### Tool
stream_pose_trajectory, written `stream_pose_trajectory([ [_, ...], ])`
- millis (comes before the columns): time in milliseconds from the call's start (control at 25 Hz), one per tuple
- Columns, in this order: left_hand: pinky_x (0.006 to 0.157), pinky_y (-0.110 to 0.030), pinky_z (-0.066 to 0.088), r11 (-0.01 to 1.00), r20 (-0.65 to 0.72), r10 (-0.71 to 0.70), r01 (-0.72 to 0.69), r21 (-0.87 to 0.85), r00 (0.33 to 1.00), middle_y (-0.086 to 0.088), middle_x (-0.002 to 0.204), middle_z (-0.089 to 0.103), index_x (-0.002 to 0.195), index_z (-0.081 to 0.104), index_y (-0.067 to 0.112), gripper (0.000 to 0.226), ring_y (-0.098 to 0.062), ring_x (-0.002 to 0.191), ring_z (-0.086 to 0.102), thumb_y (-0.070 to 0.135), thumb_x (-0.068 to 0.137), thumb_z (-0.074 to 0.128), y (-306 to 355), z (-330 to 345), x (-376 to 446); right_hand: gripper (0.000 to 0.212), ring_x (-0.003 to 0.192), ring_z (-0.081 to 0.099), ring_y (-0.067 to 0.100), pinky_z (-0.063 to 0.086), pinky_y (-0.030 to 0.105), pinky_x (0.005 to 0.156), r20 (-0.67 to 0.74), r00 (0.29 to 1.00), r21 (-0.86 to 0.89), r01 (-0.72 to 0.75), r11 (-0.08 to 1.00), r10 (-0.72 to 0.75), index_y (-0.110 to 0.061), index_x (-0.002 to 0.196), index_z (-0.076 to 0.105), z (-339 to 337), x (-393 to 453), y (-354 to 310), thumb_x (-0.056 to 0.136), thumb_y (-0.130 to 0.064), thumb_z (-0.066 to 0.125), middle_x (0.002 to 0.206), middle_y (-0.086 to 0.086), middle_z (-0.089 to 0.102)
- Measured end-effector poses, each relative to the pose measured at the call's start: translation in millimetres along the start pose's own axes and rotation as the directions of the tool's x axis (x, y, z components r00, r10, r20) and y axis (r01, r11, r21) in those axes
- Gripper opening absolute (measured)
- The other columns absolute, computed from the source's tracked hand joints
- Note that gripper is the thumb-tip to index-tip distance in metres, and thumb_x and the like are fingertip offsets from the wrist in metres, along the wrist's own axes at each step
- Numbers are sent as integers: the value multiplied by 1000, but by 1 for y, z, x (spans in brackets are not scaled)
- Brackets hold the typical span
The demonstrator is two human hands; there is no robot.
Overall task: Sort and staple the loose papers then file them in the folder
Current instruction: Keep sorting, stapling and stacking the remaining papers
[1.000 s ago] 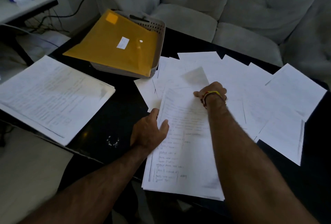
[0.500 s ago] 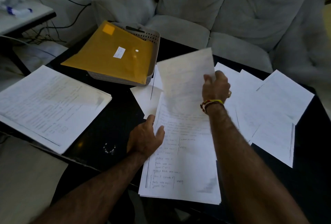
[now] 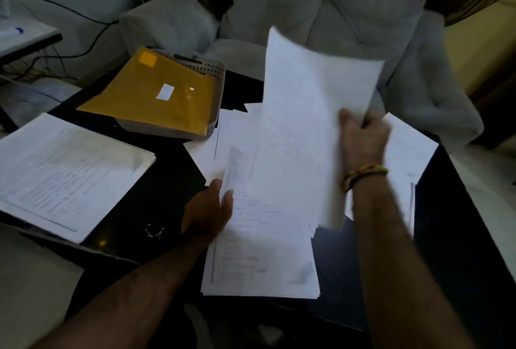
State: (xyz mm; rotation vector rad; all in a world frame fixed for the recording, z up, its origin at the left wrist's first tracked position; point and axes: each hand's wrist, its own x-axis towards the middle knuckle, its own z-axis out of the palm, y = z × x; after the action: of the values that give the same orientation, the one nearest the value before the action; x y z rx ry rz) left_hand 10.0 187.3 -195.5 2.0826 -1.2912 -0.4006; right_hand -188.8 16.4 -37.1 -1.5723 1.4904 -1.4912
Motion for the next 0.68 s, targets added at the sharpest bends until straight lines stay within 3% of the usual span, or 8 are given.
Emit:
stream_pose_trajectory([
  [120, 67, -30, 40, 1000, 36, -25, 25, -6, 999, -3, 87, 57, 111, 51, 13, 29, -22, 79, 57, 38, 97, 47, 3, -5, -1, 24, 69, 55, 18, 43, 30, 60, 140, 963, -205, -198, 958, 229, -4, 76, 62, 18, -64, 58, 82, -26, 71, 72, 5, 63],
  [240, 67, -32, 42, 998, 45, -52, 54, -32, 998, -14, 94, 64, 106, 54, 14, 20, -36, 88, 61, 31, 95, 50, -1, -6, 2, 24, 74, 54, 23, 36, 27, 62, 213, 915, -331, -262, 906, 343, -10, 76, 55, 29, -101, 95, 86, -28, 68, 77, 8, 62],
  [320, 63, -32, 41, 994, 42, -75, 78, -72, 996, -12, 88, 65, 95, 54, 18, 13, -34, 82, 62, 30, 95, 49, -4, -3, 3, 22, 83, 59, 29, 40, 29, 67, 213, 919, -400, -227, 888, 331, -8, 83, 59, 34, -115, 110, 86, -28, 67, 89, 12, 67],
  [520, 59, -29, 35, 914, -94, -132, 84, -396, 987, 4, 62, 56, 61, 48, 24, 40, -22, 65, 57, 40, 95, 36, -5, 0, 7, 26, 92, 62, 24, 47, 28, 77, 176, 961, -333, -145, 932, 212, -10, 101, 61, 36, -131, 127, 79, -20, 71, 99, 5, 68],
  [600, 58, -26, 42, 922, -83, -93, 54, -384, 992, 9, 63, 60, 67, 56, 26, 33, -14, 63, 59, 45, 92, 45, -7, -1, 7, 31, 92, 63, 19, 52, 30, 80, 158, 961, -265, -182, 947, 228, -14, 104, 61, 34, -131, 125, 77, -20, 73, 99, 2, 68],
  [680, 61, -25, 51, 953, -49, -73, 55, -296, 996, 13, 76, 68, 85, 64, 22, 19, -9, 68, 64, 39, 89, 59, -8, 2, 7, 33, 92, 64, 17, 51, 26, 80, 162, 959, -228, -193, 954, 233, -15, 106, 61, 32, -131, 121, 77, -20, 75, 100, 1, 69],
])
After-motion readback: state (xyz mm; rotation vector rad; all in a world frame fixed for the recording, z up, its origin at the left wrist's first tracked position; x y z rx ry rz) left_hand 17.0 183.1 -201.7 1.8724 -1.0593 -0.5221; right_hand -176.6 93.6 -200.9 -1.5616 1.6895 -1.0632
